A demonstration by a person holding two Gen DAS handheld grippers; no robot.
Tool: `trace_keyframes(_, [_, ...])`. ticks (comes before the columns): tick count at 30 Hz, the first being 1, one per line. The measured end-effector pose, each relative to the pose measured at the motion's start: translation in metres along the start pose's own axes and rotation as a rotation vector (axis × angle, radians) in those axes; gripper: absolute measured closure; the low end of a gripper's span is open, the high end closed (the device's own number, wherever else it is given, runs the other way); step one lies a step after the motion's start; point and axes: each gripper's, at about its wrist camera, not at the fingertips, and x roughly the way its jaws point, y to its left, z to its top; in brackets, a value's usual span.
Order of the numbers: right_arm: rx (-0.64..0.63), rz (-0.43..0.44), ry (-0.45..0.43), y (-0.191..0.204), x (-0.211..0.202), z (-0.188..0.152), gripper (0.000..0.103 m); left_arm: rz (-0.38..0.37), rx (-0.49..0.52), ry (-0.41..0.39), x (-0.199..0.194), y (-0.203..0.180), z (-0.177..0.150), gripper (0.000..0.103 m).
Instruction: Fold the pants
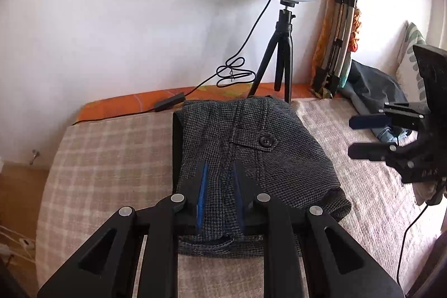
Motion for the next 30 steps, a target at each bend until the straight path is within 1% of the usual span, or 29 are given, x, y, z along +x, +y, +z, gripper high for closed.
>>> trace_keyframes(3, [0.016, 0.055, 0.073, 0.01, 0.005, -0.039, 0.048, -0.044, 0.021, 0.053, 0.023, -0.011, 0.007, 0.087])
trace_keyframes(4, [0.007, 0.065, 0.094, 0.015, 0.01, -0.047, 0.05, -0.058, 0.033, 0.079, 0.032, -0.016, 0.007, 0.087])
trace_keyframes(5, [-0.008, 0.047, 0.107, 0.02, 0.016, -0.052, 0.054, -0.056, 0.045, 0.101, 0.04, -0.02, 0.008, 0.087])
trace_keyframes(6, [-0.019, 0.022, 0.115, 0.022, 0.022, -0.055, 0.054, -0.048, 0.05, 0.119, 0.046, -0.022, 0.007, 0.087])
trace_keyframes(7, [-0.015, 0.017, 0.125, 0.023, 0.028, -0.056, 0.054, -0.056, 0.045, 0.136, 0.05, -0.024, 0.008, 0.087])
trace_keyframes(8, [-0.003, 0.029, 0.137, 0.023, 0.032, -0.057, 0.055, -0.071, 0.031, 0.141, 0.049, -0.025, 0.009, 0.087])
trace_keyframes(10, [0.006, 0.037, 0.136, 0.022, 0.035, -0.058, 0.058, -0.096, 0.024, 0.116, 0.043, -0.031, 0.02, 0.087])
trace_keyframes(11, [0.002, 0.036, 0.124, 0.022, 0.035, -0.058, 0.065, -0.102, 0.042, 0.103, 0.041, -0.037, 0.027, 0.087])
trace_keyframes(12, [0.004, 0.039, 0.113, 0.023, 0.036, -0.057, 0.069, -0.108, 0.065, 0.099, 0.043, -0.044, 0.035, 0.087])
trace_keyframes(13, [0.014, 0.045, 0.108, 0.022, 0.036, -0.058, 0.07, -0.124, 0.082, 0.105, 0.047, -0.05, 0.042, 0.087])
trace_keyframes(15, [0.037, 0.05, 0.088, 0.021, 0.038, -0.061, 0.073, -0.19, 0.083, 0.146, 0.065, -0.06, 0.054, 0.087])
trace_keyframes(17, [0.047, 0.051, 0.085, 0.023, 0.041, -0.065, 0.076, -0.231, 0.059, 0.197, 0.09, -0.065, 0.06, 0.087])
trace_keyframes(18, [0.047, 0.05, 0.086, 0.023, 0.042, -0.068, 0.082, -0.238, 0.06, 0.226, 0.103, -0.067, 0.06, 0.087])
trace_keyframes(19, [0.041, 0.043, 0.084, 0.024, 0.044, -0.069, 0.086, -0.227, 0.067, 0.253, 0.115, -0.07, 0.059, 0.087])
trace_keyframes(20, [0.035, 0.025, 0.078, 0.024, 0.044, -0.07, 0.093, -0.204, 0.078, 0.274, 0.125, -0.07, 0.057, 0.087])
trace_keyframes(21, [0.036, 0.019, 0.069, 0.023, 0.043, -0.07, 0.095, -0.175, 0.083, 0.288, 0.135, -0.069, 0.055, 0.087])
trace_keyframes(22, [0.045, 0.026, 0.057, 0.022, 0.042, -0.07, 0.096, -0.157, 0.075, 0.302, 0.144, -0.066, 0.053, 0.087])
trace_keyframes(24, [0.033, 0.046, 0.036, 0.024, 0.037, -0.072, 0.099, -0.158, 0.035, 0.303, 0.155, -0.057, 0.049, 0.087])
trace_keyframes(25, [0.001, 0.067, 0.029, 0.029, 0.033, -0.074, 0.099, -0.164, 0.018, 0.291, 0.157, -0.053, 0.048, 0.089])
trace_keyframes(27, [-0.098, 0.041, 0.026, 0.042, 0.028, -0.08, 0.099, -0.18, 0.005, 0.274, 0.158, -0.048, 0.047, 0.091])
trace_keyframes(28, [-0.127, 0.036, 0.032, 0.044, 0.027, -0.083, 0.099, -0.186, -0.004, 0.271, 0.157, -0.046, 0.047, 0.092])
trace_keyframes(30, [-0.105, 0.073, 0.05, 0.036, 0.026, -0.084, 0.099, -0.19, -0.016, 0.267, 0.152, -0.043, 0.047, 0.092])
